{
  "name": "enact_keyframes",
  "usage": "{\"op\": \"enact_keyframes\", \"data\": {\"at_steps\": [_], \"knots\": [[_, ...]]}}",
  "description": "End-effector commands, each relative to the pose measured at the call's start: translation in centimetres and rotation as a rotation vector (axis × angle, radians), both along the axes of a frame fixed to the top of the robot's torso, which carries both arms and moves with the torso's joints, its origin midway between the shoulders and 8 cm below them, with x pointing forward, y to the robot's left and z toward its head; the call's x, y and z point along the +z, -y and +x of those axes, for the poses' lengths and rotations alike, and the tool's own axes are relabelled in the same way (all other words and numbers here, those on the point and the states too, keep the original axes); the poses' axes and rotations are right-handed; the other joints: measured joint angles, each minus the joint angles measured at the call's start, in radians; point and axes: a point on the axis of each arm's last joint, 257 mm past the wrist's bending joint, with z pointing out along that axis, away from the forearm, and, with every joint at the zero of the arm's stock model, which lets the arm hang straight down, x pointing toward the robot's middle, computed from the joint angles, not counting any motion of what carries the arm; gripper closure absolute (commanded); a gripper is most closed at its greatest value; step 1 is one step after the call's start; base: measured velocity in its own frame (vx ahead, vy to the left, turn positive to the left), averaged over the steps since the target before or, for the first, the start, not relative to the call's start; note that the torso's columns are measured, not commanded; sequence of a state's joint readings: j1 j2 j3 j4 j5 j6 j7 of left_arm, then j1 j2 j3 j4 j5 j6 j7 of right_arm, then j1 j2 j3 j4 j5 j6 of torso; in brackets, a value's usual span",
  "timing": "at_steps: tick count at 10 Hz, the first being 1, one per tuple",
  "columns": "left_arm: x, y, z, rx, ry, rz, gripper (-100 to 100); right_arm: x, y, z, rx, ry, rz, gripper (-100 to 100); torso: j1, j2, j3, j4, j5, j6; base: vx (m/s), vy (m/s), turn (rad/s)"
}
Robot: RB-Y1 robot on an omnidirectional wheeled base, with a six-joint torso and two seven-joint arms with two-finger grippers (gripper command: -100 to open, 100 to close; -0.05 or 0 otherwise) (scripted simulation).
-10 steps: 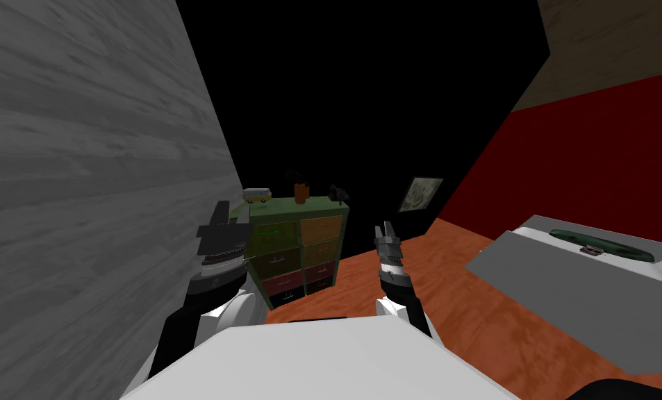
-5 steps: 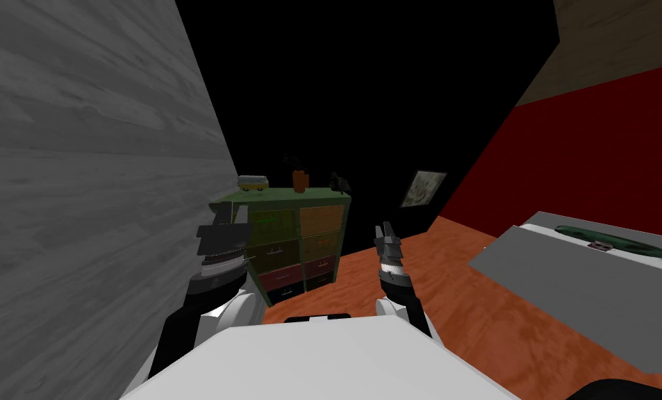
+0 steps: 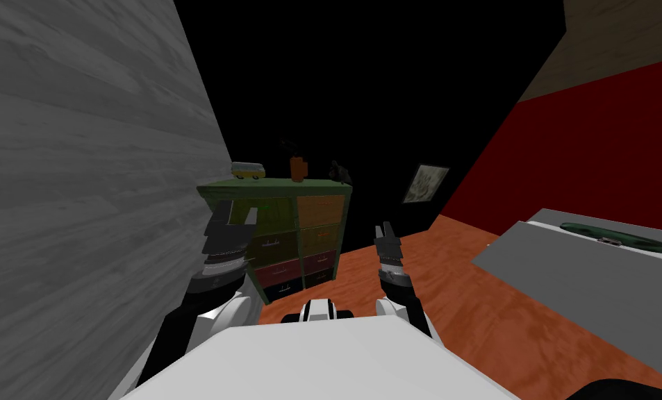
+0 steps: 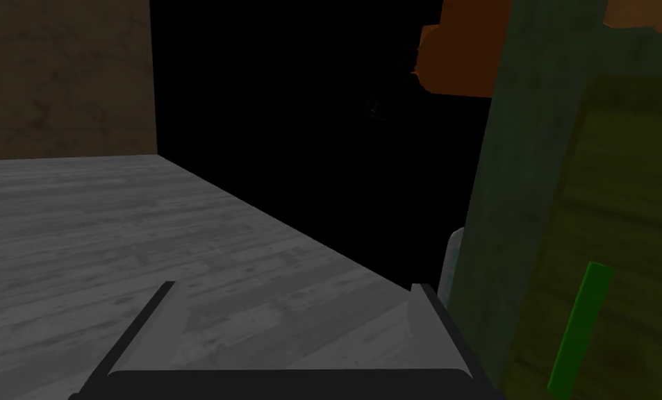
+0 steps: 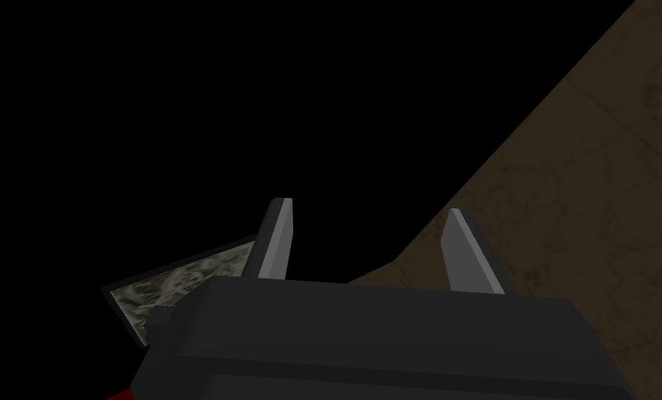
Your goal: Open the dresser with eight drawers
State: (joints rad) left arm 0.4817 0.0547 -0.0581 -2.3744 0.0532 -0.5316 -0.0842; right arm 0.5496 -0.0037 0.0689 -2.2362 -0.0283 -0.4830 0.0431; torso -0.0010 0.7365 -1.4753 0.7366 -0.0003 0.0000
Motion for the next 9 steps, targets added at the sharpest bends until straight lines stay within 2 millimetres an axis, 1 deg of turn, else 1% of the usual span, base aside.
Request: {"op": "enact_keyframes", "data": {"at_steps": [1, 5, 9], "knots": [[-1.0, 0.8, 0.9, -0.025, -0.058, 0.051, -100, 0.0, 0.0, 0.0, 0.0, 0.0, 0.0, 0, 0.0, 0.001, -0.001, 0.001, 0.0, 0.0, 0.029, -0.055, 0.001], [-2.9, 1.0, 2.4, -0.039, -0.157, 0.085, -100, 0.0, 0.0, 0.0, 0.0, 0.0, 0.0, 0, 0.0, 0.001, -0.001, 0.001, 0.0, 0.0, 0.036, -0.065, 0.001], [-4.2, 0.9, 3.5, -0.038, -0.239, 0.085, -100, 0.0, 0.0, 0.0, 0.0, 0.0, 0.0, 0, 0.002, 0.002, -0.001, 0.001, 0.0, 0.0, 0.036, -0.071, 0.001]]}}
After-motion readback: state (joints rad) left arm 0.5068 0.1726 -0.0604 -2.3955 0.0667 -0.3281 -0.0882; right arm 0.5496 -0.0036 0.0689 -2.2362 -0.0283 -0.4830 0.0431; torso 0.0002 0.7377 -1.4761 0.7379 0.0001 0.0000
